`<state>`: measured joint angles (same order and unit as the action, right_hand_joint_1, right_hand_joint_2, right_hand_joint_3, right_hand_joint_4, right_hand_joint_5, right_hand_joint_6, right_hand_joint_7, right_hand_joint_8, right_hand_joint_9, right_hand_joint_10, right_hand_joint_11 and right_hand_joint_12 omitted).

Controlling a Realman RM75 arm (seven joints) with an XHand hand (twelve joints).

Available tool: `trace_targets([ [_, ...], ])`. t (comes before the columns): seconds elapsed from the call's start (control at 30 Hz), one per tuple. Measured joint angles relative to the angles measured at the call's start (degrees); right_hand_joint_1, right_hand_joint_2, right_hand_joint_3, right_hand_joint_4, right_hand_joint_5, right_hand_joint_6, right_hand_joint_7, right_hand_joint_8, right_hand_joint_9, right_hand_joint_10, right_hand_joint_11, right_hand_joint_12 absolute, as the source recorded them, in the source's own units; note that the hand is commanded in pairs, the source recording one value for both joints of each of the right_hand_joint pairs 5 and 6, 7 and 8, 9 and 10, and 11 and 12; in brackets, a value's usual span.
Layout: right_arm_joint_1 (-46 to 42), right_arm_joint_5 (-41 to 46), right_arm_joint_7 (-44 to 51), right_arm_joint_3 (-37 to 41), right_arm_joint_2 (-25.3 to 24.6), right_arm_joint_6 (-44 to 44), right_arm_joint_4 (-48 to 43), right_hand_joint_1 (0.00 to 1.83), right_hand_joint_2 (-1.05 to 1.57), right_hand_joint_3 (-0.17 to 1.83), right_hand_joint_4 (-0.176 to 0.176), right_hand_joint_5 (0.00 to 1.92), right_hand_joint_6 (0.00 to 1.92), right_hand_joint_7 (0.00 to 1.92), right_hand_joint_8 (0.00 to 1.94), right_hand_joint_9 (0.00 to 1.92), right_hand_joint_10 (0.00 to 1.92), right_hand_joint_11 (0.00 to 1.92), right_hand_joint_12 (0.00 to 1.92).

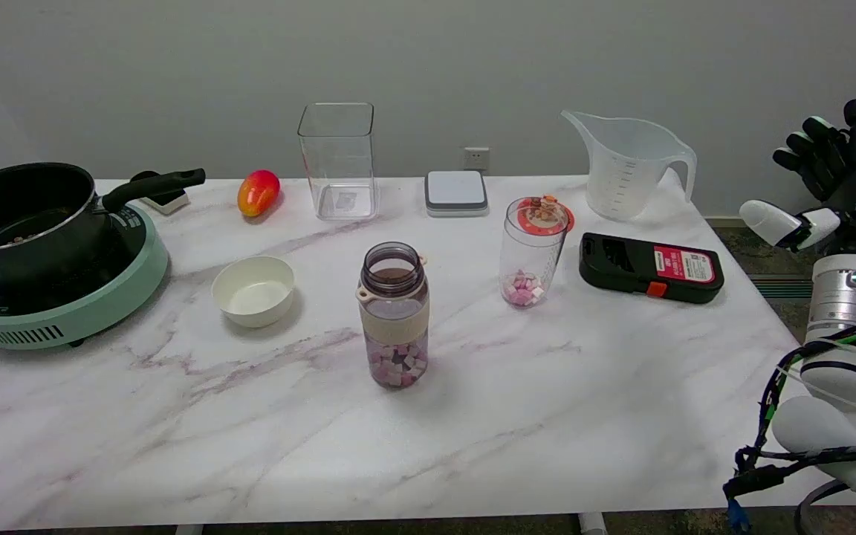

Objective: Pick up the measuring cup.

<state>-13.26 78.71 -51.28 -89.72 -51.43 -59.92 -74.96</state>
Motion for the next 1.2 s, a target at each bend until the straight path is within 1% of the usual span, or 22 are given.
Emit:
trace_targets([
  [0.33, 1.0, -0.9, -3.3, 0.4, 0.5, 4.2, 1.1, 1.23, -0.62, 1.09, 0.0, 0.16, 0.16, 0.45, 0.45, 0.53, 0.53, 0.62, 0.62],
  [0.47, 1.7, -1.3, -4.0, 0.4, 0.7, 5.7, 1.4, 1.23, -0.64, 1.16, 0.0, 0.14, 0.14, 0.44, 0.44, 0.53, 0.53, 0.62, 0.62],
  [0.57, 1.9, -1.4, -4.6, 0.4, 0.8, 6.2, 1.6, 1.23, -0.75, 1.21, 0.0, 0.11, 0.11, 0.42, 0.42, 0.51, 0.51, 0.6, 0.6],
  [0.73, 1.9, -2.4, -6.8, 0.2, 0.9, 7.1, 2.0, 1.22, -0.79, 1.1, 0.0, 0.14, 0.14, 0.41, 0.41, 0.5, 0.5, 0.59, 0.59],
  [0.77, 1.9, -2.8, -7.6, 0.1, 0.9, 7.2, 2.1, 1.22, -0.78, 1.04, 0.0, 0.11, 0.11, 0.41, 0.41, 0.5, 0.5, 0.59, 0.59],
  [0.87, 1.9, -4.7, -10.2, -0.5, 0.9, 7.6, 2.6, 1.21, -0.77, 1.01, 0.0, 0.08, 0.08, 0.41, 0.41, 0.5, 0.5, 0.59, 0.59],
  [0.93, 1.9, -6.3, -11.9, -1.3, 1.0, 7.8, 2.9, 1.21, -0.75, 0.96, 0.0, 0.06, 0.06, 0.41, 0.41, 0.5, 0.5, 0.59, 0.59],
  [1.07, 2.4, -10.2, -15.0, -3.0, 1.0, 8.6, 3.3, 1.21, -0.74, 0.96, 0.0, 0.05, 0.05, 0.41, 0.41, 0.5, 0.5, 0.59, 0.59],
  [1.2, 3.2, -14.3, -17.4, -4.5, 0.9, 10.4, 3.7, 1.2, -0.76, 1.04, 0.0, 0.04, 0.04, 0.39, 0.39, 0.48, 0.48, 0.58, 0.58],
])
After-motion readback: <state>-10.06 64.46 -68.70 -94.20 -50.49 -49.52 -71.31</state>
